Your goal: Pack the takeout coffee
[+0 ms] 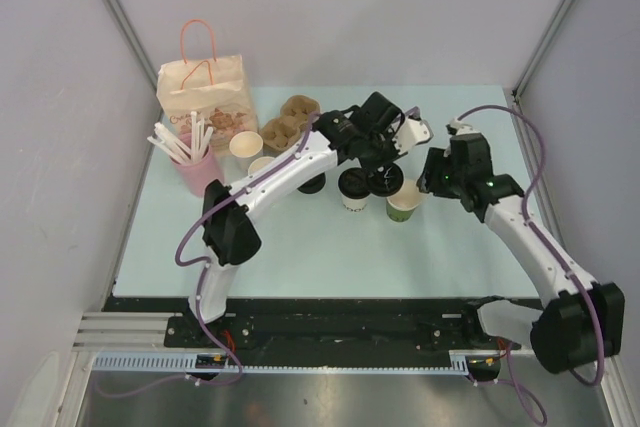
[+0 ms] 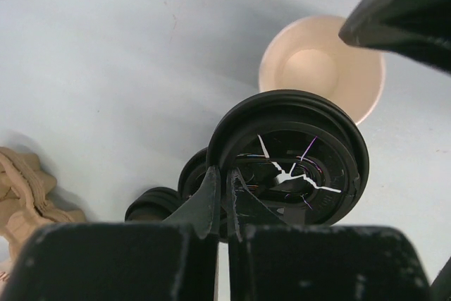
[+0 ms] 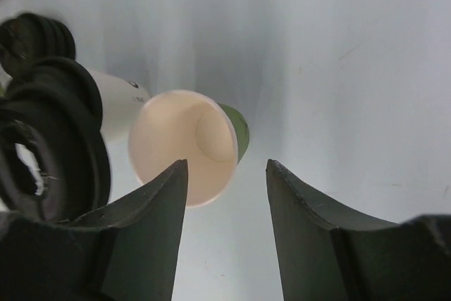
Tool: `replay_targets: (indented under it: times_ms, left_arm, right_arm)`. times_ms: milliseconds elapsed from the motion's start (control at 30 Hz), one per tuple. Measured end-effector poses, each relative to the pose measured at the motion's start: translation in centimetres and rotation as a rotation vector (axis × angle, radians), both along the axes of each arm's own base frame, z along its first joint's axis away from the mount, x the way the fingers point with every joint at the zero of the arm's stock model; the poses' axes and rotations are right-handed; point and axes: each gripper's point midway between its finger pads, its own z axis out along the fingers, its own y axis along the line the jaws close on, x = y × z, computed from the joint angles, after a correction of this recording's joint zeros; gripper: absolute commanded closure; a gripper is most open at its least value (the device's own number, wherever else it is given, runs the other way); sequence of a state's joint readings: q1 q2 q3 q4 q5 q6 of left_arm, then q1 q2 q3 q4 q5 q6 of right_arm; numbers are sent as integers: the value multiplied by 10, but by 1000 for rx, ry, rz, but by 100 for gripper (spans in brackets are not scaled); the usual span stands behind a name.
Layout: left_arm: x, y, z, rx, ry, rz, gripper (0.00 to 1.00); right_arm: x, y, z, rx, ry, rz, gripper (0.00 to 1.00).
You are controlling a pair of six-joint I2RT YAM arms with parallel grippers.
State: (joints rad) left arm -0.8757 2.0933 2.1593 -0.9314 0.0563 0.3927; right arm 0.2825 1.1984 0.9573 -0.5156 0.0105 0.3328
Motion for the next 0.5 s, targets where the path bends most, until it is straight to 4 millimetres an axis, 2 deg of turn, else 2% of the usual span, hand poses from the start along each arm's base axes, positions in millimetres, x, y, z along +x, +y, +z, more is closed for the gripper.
replay_targets:
  times_ms: [133, 233, 367, 500]
  left_arm:
    - [-12, -13, 1, -1, -4, -31, 99]
    - [-16, -26, 3, -8, -18, -48, 100]
    - [-20, -44, -5, -3, -29, -69, 99]
    - [-26, -57, -24, 24, -18, -90, 99]
  right_arm:
    - [-2, -22, 29, 32, -83, -65, 46]
    - [-3, -44, 36, 43, -102, -126, 45]
    - [-10, -72, 23, 54, -69, -202, 46]
    - [-17, -78, 7, 69, -20, -211, 46]
